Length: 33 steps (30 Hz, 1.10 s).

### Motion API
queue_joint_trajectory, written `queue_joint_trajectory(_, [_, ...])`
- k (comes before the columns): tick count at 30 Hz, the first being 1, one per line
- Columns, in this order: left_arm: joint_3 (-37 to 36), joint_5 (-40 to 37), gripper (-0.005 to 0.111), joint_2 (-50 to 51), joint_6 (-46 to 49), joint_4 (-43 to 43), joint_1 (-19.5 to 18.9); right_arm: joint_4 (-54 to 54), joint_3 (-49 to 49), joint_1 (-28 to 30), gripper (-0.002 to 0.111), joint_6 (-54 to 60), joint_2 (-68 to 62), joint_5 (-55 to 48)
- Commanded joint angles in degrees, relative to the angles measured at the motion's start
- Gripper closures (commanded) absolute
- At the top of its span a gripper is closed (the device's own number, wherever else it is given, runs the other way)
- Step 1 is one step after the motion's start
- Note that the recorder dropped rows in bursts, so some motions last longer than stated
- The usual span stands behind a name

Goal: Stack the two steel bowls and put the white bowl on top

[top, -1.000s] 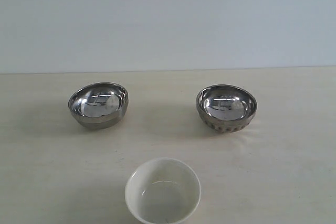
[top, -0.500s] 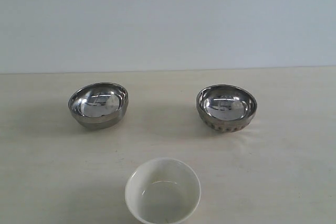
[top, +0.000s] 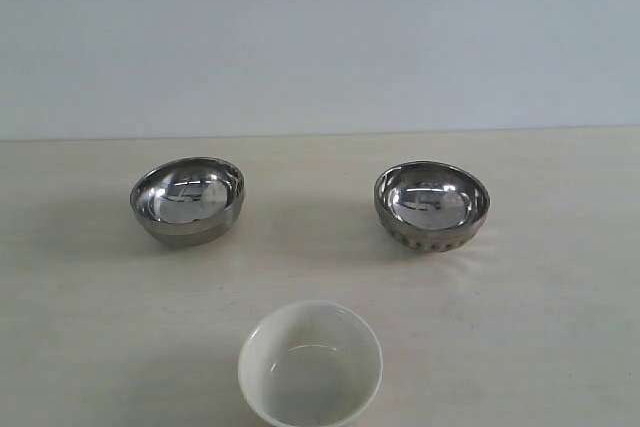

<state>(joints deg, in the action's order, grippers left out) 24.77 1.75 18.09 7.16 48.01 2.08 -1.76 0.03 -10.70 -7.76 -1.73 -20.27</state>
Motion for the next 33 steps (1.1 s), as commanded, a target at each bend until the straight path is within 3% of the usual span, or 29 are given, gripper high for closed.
queue_joint_trajectory(1, [8.94,-3.54,0.103,14.25,1.41,-5.21,-0.2,-0.35,-0.03,0.38,0.108,0.16,-0.14,0.69])
queue_joint_trajectory(4, [20.27,-12.16,0.103,29.56,4.35,-14.09,-0.2,-0.35,-0.03,0.38,0.108,0.16,-0.14,0.69])
queue_joint_trajectory(8, [36.84,-28.34,0.103,49.17,9.38,-14.87,-0.2,-0.35,-0.03,0.38,0.108,0.16,-0.14,0.69])
queue_joint_trajectory(12, [43.41,-30.97,0.103,59.81,9.84,-17.43,-0.2,-0.35,-0.03,0.38,0.108,0.16,-0.14,0.69])
queue_joint_trajectory(14, [45.04,-30.52,0.1,64.98,9.84,-17.92,-0.2,-0.35,-0.03,0.38,0.108,0.16,-0.14,0.69])
queue_joint_trajectory(17, [45.96,-30.28,0.083,70.52,9.84,-18.96,-0.2,-0.35,-0.03,0.38,0.108,0.16,-0.14,0.69])
queue_joint_trajectory(22, [45.96,-30.05,0.038,79.31,10.41,-18.96,-0.2,-0.35,-0.03,0.38,0.108,0.16,-0.14,0.69])
queue_joint_trajectory(33, [50.65,-30.02,0.04,92.95,10.41,-18.48,-0.06,-0.35,-0.03,0.38,0.108,0.16,-0.14,0.8])
